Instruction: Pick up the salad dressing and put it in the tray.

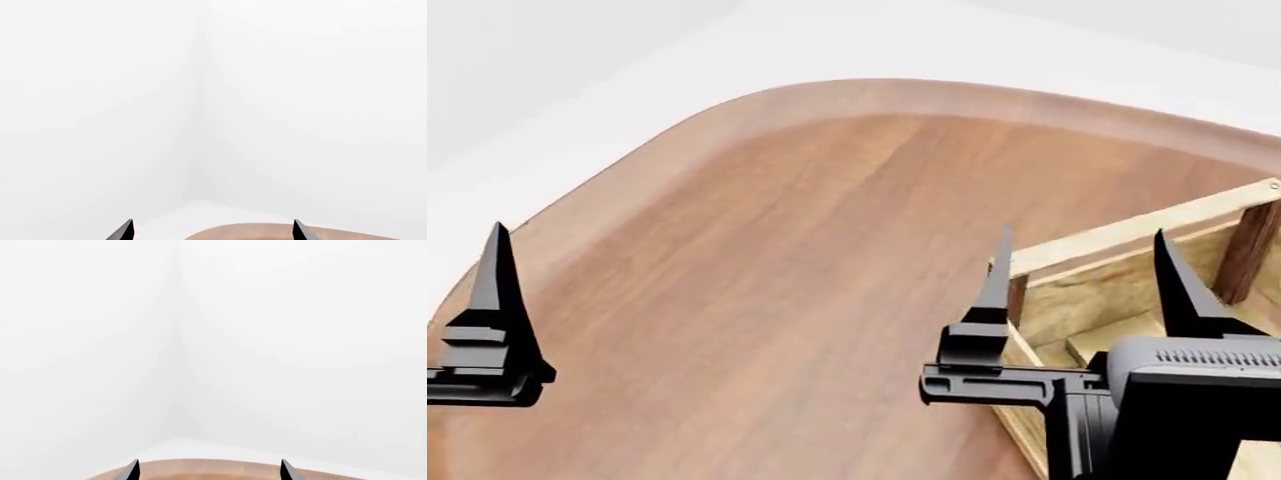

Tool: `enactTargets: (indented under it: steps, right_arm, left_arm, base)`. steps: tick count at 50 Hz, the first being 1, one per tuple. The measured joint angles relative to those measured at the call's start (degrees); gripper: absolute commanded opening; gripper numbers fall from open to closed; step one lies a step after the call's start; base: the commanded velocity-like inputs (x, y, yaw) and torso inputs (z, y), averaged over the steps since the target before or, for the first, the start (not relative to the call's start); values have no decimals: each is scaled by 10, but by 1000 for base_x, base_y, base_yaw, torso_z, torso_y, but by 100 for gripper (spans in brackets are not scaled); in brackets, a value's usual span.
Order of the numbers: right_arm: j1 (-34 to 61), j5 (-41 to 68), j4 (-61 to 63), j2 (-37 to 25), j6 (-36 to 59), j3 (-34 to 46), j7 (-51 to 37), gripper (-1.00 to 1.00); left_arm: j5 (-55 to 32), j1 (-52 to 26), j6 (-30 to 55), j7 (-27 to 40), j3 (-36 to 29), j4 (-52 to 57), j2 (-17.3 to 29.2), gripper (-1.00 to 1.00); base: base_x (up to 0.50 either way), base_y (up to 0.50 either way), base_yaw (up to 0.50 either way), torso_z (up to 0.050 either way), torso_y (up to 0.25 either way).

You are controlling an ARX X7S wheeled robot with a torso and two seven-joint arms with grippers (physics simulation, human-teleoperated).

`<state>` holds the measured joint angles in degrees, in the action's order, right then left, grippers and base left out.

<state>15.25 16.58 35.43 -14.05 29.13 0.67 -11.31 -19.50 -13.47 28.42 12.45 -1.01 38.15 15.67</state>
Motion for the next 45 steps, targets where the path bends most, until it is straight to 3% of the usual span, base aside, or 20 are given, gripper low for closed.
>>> enactTargets:
  steps: [25,45]
  right_arm:
    - [-3,5,-2,-8,-5,9,-1,100]
    - [-22,19,10,-40,11,39,32,100]
  left_arm:
    - [-4,0,-3,7,-3,0,5,100]
    - [-8,2,-6,11,-4,-2,11,100]
  base:
    - [0,0,490,0,0]
    - [0,0,15,0,0]
